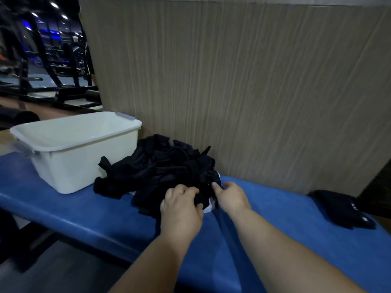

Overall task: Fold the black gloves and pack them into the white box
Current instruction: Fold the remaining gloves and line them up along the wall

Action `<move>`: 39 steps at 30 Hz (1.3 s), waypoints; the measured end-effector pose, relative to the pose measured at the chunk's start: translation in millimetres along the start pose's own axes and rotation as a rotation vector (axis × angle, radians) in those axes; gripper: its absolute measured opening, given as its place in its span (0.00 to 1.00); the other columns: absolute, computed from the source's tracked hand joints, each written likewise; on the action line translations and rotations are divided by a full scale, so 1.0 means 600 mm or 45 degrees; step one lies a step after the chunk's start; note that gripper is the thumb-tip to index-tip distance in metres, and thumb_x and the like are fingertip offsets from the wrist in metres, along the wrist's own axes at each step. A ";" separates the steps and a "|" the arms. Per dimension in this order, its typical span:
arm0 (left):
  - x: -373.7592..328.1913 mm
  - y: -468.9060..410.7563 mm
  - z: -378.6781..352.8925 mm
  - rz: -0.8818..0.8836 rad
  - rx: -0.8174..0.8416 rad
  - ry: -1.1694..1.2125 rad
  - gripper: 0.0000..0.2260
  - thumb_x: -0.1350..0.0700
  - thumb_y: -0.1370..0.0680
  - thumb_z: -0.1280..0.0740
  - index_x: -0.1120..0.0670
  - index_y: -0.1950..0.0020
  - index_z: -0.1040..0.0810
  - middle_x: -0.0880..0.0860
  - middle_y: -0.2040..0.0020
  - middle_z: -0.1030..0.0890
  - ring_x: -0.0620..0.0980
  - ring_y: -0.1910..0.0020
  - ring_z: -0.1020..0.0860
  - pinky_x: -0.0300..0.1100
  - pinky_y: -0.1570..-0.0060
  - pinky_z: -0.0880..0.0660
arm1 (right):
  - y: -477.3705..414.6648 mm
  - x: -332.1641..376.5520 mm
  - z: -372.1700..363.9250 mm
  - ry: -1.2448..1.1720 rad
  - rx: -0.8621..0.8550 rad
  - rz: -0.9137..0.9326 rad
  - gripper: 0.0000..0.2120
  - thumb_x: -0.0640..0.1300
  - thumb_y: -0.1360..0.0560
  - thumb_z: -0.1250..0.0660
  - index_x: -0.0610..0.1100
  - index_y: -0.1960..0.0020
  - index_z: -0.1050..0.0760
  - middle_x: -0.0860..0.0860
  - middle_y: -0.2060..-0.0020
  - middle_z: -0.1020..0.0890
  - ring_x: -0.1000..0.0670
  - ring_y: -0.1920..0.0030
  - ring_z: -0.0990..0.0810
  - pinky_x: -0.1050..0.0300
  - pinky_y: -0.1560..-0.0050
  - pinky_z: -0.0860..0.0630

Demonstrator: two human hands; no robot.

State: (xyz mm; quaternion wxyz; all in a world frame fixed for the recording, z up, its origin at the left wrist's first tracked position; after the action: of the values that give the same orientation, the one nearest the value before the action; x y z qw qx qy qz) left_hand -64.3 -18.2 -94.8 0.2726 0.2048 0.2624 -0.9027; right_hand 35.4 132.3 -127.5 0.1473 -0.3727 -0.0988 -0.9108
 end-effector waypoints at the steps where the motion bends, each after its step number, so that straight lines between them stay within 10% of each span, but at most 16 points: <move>1: 0.001 0.000 -0.001 -0.002 0.002 0.002 0.18 0.47 0.21 0.38 0.44 0.32 0.31 0.43 0.37 0.31 0.47 0.36 0.37 0.42 0.37 0.38 | -0.005 0.000 -0.003 0.033 0.008 -0.010 0.21 0.62 0.23 0.40 0.46 0.45 0.23 0.50 0.56 0.18 0.49 0.54 0.20 0.54 0.57 0.27; 5: -0.002 -0.001 -0.004 0.013 0.011 0.011 0.19 0.47 0.22 0.37 0.44 0.31 0.32 0.44 0.36 0.31 0.47 0.36 0.37 0.42 0.36 0.39 | -0.016 0.004 -0.006 0.073 0.056 -0.017 0.18 0.56 0.23 0.37 0.48 0.68 0.30 0.52 0.71 0.27 0.51 0.66 0.28 0.56 0.61 0.30; 16: -0.032 0.006 -0.016 0.016 0.060 -0.029 0.21 0.45 0.21 0.39 0.45 0.28 0.35 0.44 0.34 0.33 0.48 0.33 0.38 0.44 0.34 0.40 | -0.001 -0.043 0.023 -0.642 0.086 -0.081 0.09 0.43 0.28 0.30 0.44 0.58 0.30 0.46 0.61 0.22 0.50 0.65 0.24 0.59 0.68 0.27; 23: -0.036 0.011 -0.012 0.023 0.038 -0.020 0.22 0.44 0.21 0.39 0.45 0.27 0.36 0.44 0.32 0.33 0.47 0.32 0.39 0.43 0.33 0.40 | -0.030 -0.029 0.016 -0.574 0.063 -0.064 0.28 0.55 0.27 0.30 0.49 0.32 0.35 0.47 0.47 0.21 0.47 0.52 0.20 0.55 0.56 0.22; 26: -0.039 0.008 -0.014 0.031 0.029 -0.001 0.23 0.43 0.22 0.39 0.45 0.27 0.36 0.44 0.31 0.33 0.47 0.32 0.39 0.43 0.33 0.40 | -0.049 -0.026 0.009 -0.514 0.041 -0.017 0.15 0.50 0.25 0.31 0.46 0.42 0.26 0.46 0.48 0.18 0.47 0.50 0.19 0.50 0.45 0.22; 31: -0.043 0.006 -0.018 0.030 0.036 0.018 0.24 0.43 0.21 0.39 0.46 0.26 0.38 0.45 0.30 0.33 0.47 0.31 0.39 0.43 0.32 0.40 | -0.046 -0.036 0.039 -0.614 -0.081 0.003 0.07 0.46 0.25 0.32 0.46 0.61 0.26 0.50 0.65 0.20 0.50 0.62 0.22 0.55 0.60 0.24; 39: -0.114 0.025 -0.036 -0.151 0.077 0.206 0.23 0.45 0.21 0.38 0.45 0.27 0.38 0.40 0.32 0.34 0.42 0.32 0.40 0.39 0.31 0.41 | 0.031 -0.102 0.179 -0.864 -0.207 0.028 0.06 0.42 0.25 0.38 0.41 0.58 0.26 0.46 0.63 0.23 0.48 0.61 0.25 0.52 0.61 0.28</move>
State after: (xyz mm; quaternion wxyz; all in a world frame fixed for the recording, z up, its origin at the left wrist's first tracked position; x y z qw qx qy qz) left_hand 1.8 10.2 -82.2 0.1903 0.2694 0.2680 -0.9052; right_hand 153.0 157.9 -94.0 0.0856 -0.6659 -0.0652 -0.7383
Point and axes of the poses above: each hand's wrist, its own y-axis away from the middle knuckle, its own z-axis out of the back of the hand, x = y × z, the point moved 9 cm from there along -y, towards the middle knuckle
